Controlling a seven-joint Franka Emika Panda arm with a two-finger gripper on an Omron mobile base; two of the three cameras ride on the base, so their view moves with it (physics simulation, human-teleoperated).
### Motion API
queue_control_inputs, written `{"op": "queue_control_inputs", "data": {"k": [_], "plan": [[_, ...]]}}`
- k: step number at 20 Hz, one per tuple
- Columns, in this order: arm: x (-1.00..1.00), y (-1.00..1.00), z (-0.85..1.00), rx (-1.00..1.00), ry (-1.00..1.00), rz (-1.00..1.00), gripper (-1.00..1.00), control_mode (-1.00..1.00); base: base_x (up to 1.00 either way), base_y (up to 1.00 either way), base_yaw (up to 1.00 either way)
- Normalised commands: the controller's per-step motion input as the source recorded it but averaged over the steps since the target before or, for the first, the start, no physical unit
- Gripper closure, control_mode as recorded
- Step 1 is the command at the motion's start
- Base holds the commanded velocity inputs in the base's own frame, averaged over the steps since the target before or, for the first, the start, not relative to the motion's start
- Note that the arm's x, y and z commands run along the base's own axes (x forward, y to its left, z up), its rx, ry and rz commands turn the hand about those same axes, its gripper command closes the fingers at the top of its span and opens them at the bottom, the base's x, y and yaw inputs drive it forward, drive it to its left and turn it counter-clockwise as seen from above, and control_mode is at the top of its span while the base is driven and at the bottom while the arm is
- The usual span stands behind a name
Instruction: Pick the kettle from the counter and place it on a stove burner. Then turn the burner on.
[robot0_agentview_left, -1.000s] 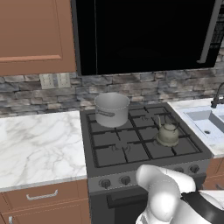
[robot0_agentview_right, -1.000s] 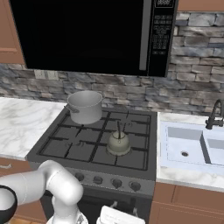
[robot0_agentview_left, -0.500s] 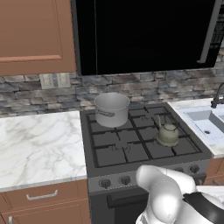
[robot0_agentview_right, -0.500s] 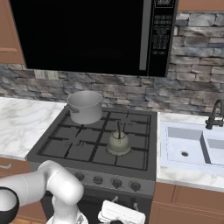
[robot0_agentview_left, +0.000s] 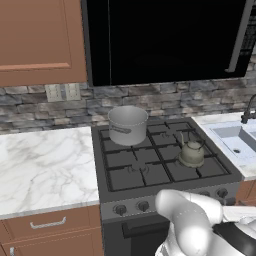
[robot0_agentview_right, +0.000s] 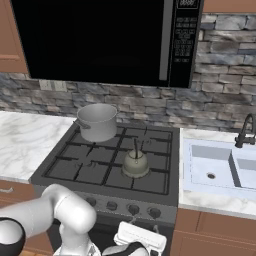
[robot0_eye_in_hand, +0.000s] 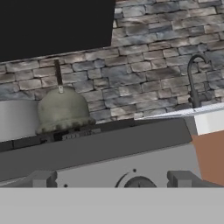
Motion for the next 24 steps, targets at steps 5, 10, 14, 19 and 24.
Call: {"op": "queue_control_inputs", "data": {"k": [5,10,14,19,24], "plan": [[0.21,0.0,0.0,0.0,0.0,0.0,-1.0,-1.0,0.0,0.0,0.0],[0.1,-0.04,0.0,0.0,0.0,0.0,-1.0,-1.0,0.0,0.0,0.0],[0.04,-0.13,-0.02,0.0,0.0,0.0,-1.0,-1.0,0.0,0.0,0.0],[0.01,-0.16,0.0,0.0,0.0,0.0,-1.0,-1.0,0.0,0.0,0.0],[0.07,-0.02,-0.04,0.0,0.0,0.0,-1.0,-1.0,0.0,0.0,0.0]]}}
